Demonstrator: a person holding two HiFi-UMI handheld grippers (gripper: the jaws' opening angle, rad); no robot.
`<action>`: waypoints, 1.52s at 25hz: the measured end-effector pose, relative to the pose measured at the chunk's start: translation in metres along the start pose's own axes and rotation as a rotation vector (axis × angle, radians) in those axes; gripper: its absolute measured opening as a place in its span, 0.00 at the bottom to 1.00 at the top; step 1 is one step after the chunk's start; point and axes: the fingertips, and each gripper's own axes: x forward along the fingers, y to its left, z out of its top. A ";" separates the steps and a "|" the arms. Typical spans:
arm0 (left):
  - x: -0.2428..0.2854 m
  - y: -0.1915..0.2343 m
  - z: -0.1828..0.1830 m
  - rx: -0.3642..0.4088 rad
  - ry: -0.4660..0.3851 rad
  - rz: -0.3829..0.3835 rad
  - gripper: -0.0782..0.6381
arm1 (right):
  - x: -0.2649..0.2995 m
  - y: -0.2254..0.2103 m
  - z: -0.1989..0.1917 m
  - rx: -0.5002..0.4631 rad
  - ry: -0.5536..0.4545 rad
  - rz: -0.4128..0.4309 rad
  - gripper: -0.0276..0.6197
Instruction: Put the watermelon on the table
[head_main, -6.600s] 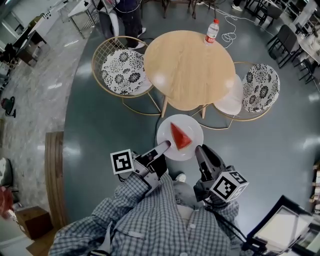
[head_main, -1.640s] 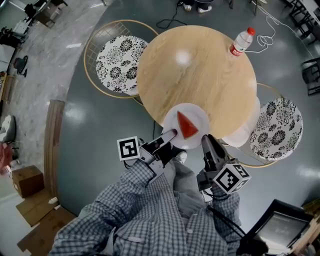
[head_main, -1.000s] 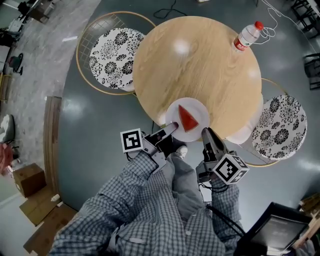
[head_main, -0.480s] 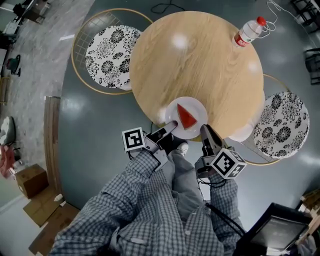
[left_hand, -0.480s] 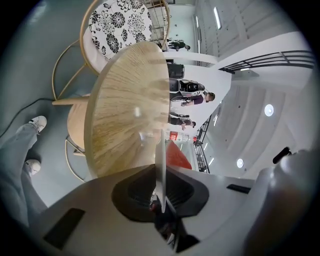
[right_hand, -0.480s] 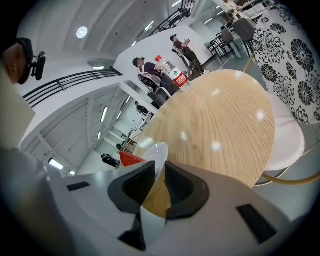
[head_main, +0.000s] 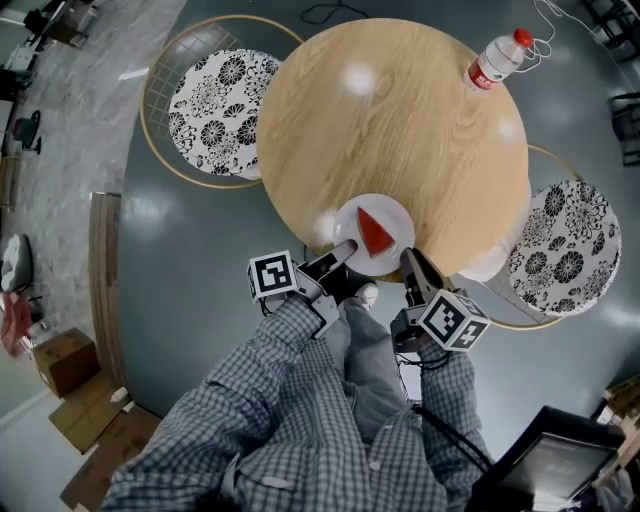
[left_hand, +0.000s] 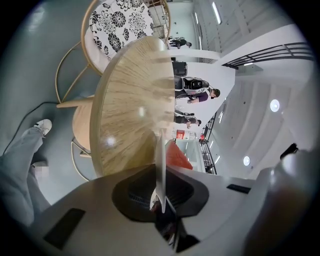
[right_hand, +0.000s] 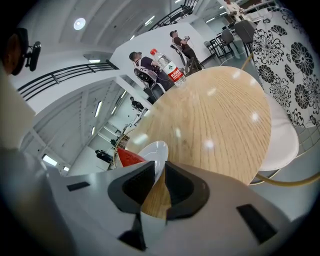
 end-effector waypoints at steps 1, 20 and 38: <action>0.000 0.000 0.000 0.004 0.000 -0.001 0.15 | 0.000 -0.001 0.000 -0.001 0.001 -0.002 0.15; 0.001 0.008 0.004 0.054 -0.009 0.079 0.15 | -0.022 0.036 0.001 -0.891 0.103 -0.106 0.15; 0.001 0.009 0.004 0.060 -0.008 0.082 0.15 | 0.003 0.058 -0.082 -1.860 0.299 -0.096 0.15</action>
